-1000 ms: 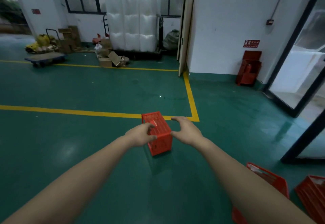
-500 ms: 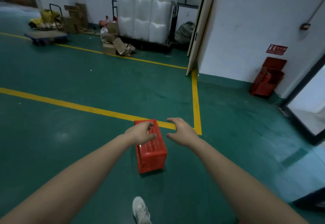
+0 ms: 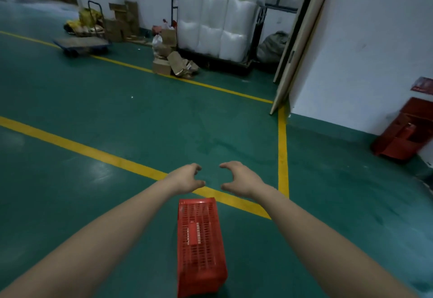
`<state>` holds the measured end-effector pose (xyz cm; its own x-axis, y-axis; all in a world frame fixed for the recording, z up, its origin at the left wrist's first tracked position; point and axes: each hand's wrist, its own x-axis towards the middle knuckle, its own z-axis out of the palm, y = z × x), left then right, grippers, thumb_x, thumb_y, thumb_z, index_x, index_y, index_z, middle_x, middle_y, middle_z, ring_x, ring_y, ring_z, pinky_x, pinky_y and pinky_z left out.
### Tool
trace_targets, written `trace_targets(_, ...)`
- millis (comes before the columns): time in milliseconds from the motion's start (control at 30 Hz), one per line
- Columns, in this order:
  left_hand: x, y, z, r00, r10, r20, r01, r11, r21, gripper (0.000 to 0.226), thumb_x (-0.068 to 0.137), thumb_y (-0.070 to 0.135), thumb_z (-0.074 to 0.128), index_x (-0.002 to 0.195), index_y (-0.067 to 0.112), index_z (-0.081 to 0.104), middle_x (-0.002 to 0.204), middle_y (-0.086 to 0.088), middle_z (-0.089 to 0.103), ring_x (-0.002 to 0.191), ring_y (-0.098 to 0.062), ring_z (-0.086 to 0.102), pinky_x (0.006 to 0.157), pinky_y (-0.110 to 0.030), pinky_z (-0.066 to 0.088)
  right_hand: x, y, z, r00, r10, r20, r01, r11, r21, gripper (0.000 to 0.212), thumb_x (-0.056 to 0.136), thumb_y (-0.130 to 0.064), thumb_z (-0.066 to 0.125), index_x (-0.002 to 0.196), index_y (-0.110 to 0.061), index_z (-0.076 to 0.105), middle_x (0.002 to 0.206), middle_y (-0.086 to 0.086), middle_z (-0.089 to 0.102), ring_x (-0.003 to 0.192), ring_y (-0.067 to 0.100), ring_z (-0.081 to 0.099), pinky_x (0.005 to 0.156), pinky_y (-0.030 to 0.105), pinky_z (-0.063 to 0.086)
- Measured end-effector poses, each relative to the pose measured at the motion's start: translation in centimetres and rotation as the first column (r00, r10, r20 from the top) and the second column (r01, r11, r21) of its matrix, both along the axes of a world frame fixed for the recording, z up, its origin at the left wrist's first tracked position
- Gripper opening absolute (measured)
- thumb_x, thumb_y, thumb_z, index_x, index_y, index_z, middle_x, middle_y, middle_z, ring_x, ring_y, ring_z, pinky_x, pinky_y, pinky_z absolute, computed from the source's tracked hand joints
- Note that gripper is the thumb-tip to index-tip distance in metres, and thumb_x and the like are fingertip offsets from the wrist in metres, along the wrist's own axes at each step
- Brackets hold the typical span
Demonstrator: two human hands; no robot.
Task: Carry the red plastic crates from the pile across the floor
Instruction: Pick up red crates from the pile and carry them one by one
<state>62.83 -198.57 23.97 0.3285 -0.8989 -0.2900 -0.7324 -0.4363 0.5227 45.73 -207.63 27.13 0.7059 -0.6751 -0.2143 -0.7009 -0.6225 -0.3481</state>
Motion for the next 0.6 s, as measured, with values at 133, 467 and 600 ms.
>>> trace_targets(133,4.0,-4.2,-1.7,0.991,0.12,-0.059,-0.122,0.992,-0.017,0.066,0.089,0.041,0.061,0.145,0.017,0.036,0.145,-0.003,0.046,0.129,-0.019,0.048,0.104,-0.035,0.041,6.3,-7.2,-1.6,0.988,0.15,-0.039,-0.149,0.989,0.018,0.068,0.083,-0.031,0.067,0.145,-0.027,0.039,0.151,-0.002,0.037,0.137,0.015,0.038,0.107,0.034,0.039)
trace_targets(467,10.9,-12.9,-10.3,0.728,0.656,-0.2,-0.658,0.75,0.065,0.065,0.089,0.038,0.064,0.144,0.016,0.038,0.143,-0.004,0.049,0.129,-0.017,0.049,0.106,-0.034,0.041,22.9,-21.8,-9.5,0.709,0.688,-0.154,-0.678,0.725,0.12,0.067,0.083,-0.027,0.067,0.145,-0.024,0.04,0.149,0.0,0.039,0.137,0.018,0.037,0.107,0.035,0.039)
trace_targets(600,10.2,-13.7,-14.0,0.543,0.81,-0.224,-0.797,0.58,0.167,0.065,0.089,0.038,0.062,0.145,0.016,0.037,0.144,-0.003,0.048,0.13,-0.019,0.048,0.106,-0.033,0.039,26.6,-24.1,-13.7,0.522,0.829,-0.201,-0.807,0.556,0.198,0.067,0.084,-0.025,0.066,0.145,-0.02,0.04,0.15,0.002,0.038,0.138,0.019,0.034,0.109,0.029,0.033)
